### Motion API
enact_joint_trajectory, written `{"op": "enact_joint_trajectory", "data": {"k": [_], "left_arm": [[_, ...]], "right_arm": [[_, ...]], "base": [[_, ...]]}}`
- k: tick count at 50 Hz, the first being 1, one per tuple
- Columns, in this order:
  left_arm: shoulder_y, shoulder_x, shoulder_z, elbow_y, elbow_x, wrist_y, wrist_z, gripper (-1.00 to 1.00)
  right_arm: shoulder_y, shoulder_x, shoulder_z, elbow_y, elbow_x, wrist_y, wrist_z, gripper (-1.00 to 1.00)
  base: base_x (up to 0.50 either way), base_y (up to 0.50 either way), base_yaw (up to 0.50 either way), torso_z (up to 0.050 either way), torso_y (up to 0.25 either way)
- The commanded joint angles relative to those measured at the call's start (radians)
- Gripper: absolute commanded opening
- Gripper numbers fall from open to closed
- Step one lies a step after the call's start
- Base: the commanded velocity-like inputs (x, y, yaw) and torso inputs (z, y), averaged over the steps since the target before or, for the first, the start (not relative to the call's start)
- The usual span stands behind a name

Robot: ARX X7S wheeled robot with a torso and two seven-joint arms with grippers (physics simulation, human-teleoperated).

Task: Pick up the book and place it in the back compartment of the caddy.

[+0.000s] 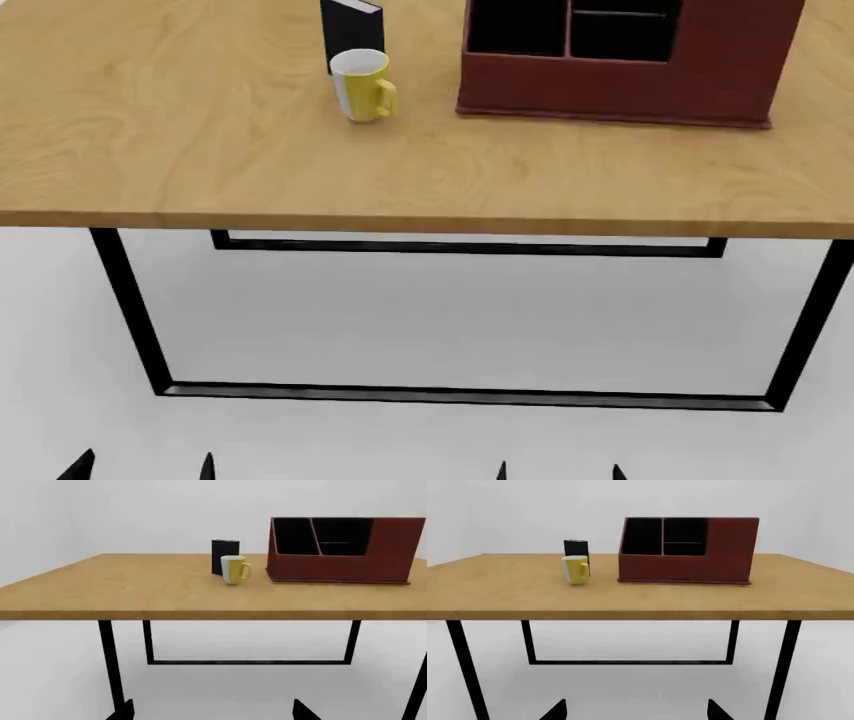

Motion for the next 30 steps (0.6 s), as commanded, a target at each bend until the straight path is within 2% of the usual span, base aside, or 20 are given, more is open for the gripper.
{"op": "enact_joint_trajectory", "data": {"k": [1,17,30], "left_arm": [[0.0,-0.01,0.011,0.0,0.0,0.0,-0.011,1.0],[0.008,-0.059,0.06,0.015,-0.067,0.028,-0.03,1.0],[-0.011,-0.081,0.094,0.01,-0.067,0.03,-0.042,1.0]], "right_arm": [[0.0,0.009,-0.013,0.0,0.009,0.0,0.013,1.0],[0.012,0.051,-0.077,0.026,0.042,-0.017,0.065,1.0],[0.017,0.072,-0.092,0.022,0.067,-0.024,0.088,1.0]], "base": [[0.0,0.0,0.0,0.0,0.0],[0.0,0.0,0.0,0.001,0.0],[0.0,0.0,0.0,0.05,0.0]]}}
